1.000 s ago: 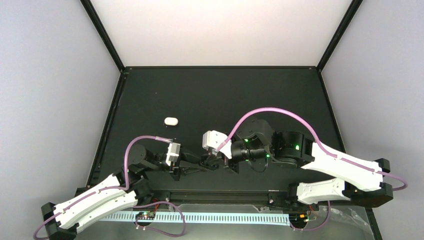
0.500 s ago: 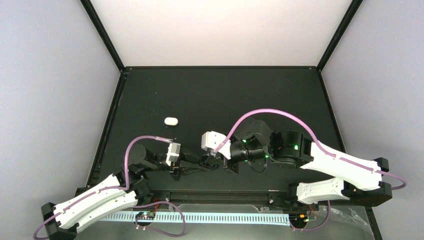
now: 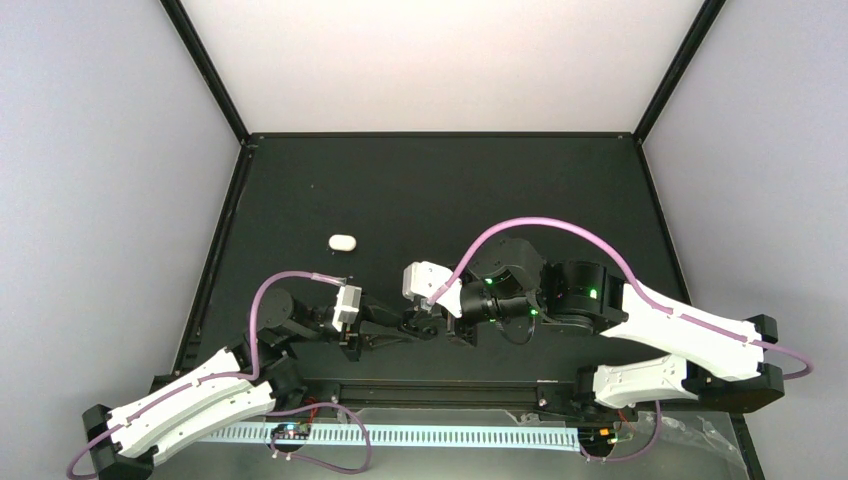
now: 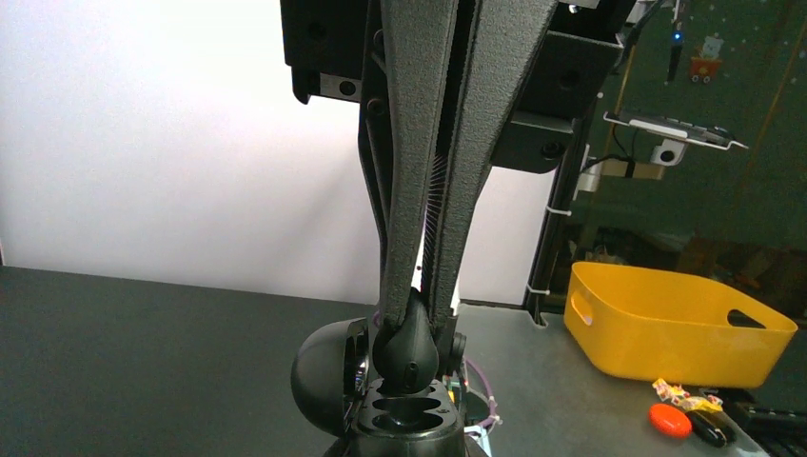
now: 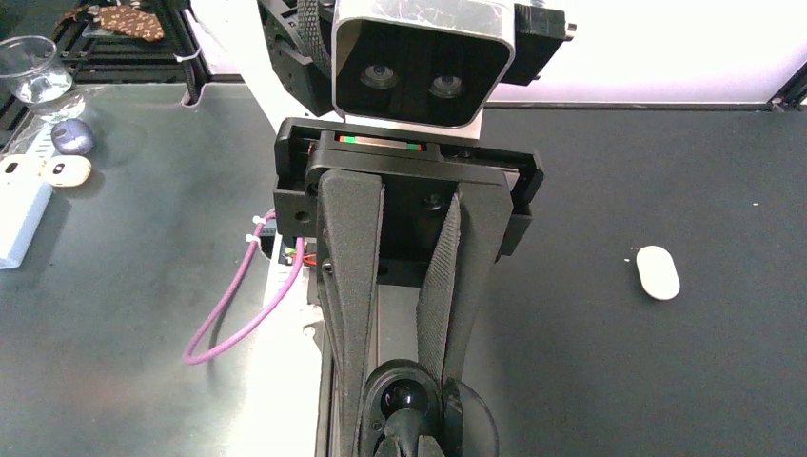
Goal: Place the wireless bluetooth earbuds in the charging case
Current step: Place the earbud in the charging case, then adjust the earbud with the charging case.
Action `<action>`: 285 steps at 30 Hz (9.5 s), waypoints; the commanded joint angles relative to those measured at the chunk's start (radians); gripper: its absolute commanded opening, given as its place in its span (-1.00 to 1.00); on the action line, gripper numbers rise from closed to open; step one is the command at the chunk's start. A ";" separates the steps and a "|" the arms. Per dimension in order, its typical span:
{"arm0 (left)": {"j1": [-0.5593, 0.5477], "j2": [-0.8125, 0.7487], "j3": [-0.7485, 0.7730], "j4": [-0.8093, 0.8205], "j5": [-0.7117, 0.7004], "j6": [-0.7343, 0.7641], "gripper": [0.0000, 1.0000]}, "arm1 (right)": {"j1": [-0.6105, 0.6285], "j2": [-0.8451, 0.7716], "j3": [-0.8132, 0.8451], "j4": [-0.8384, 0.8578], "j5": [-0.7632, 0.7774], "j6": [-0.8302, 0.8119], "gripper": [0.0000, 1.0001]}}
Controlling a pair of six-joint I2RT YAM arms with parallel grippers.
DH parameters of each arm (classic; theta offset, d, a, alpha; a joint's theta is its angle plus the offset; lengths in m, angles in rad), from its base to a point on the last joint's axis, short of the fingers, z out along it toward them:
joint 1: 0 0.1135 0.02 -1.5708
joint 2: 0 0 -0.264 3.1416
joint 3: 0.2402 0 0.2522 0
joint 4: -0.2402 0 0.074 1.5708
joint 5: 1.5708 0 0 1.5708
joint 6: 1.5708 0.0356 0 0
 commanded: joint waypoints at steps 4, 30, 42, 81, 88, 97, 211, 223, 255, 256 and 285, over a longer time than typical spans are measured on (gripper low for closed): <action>-0.005 0.008 0.033 0.002 -0.009 0.020 -0.97 | 0.009 0.007 0.028 -0.001 0.020 -0.006 -0.98; -0.005 -0.004 0.023 0.007 -0.009 0.015 -0.97 | 0.021 0.027 0.015 0.002 0.028 -0.007 -0.98; -0.005 -0.005 0.023 0.006 -0.011 0.013 -0.97 | 0.028 0.035 0.018 0.000 0.031 -0.010 -0.98; -0.005 -0.006 0.022 0.010 -0.009 0.012 -0.97 | 0.034 0.020 0.025 0.004 0.064 -0.003 -0.64; -0.005 -0.006 0.022 0.010 -0.009 0.011 -0.97 | 0.033 0.008 0.028 0.006 0.071 -0.001 -0.55; -0.005 -0.001 0.022 0.011 -0.009 0.011 -0.97 | 0.033 -0.001 0.035 -0.003 0.083 0.001 -0.52; -0.005 -0.060 0.057 0.111 0.004 -0.075 -0.97 | 0.032 -0.201 -0.263 0.300 0.230 0.181 0.30; -0.005 -0.055 0.062 0.104 -0.002 -0.062 -0.97 | 0.032 -0.204 -0.246 0.295 0.243 0.177 0.30; -0.005 -0.051 0.054 0.078 0.000 -0.056 -0.97 | 0.033 -0.249 -0.244 0.345 0.276 0.198 0.31; -0.005 -0.051 0.054 0.076 -0.001 -0.057 -0.97 | 0.033 -0.248 -0.242 0.345 0.273 0.200 0.31; -0.005 -0.059 0.043 0.067 -0.015 -0.054 -0.97 | 0.033 -0.224 -0.220 0.348 0.224 0.210 0.31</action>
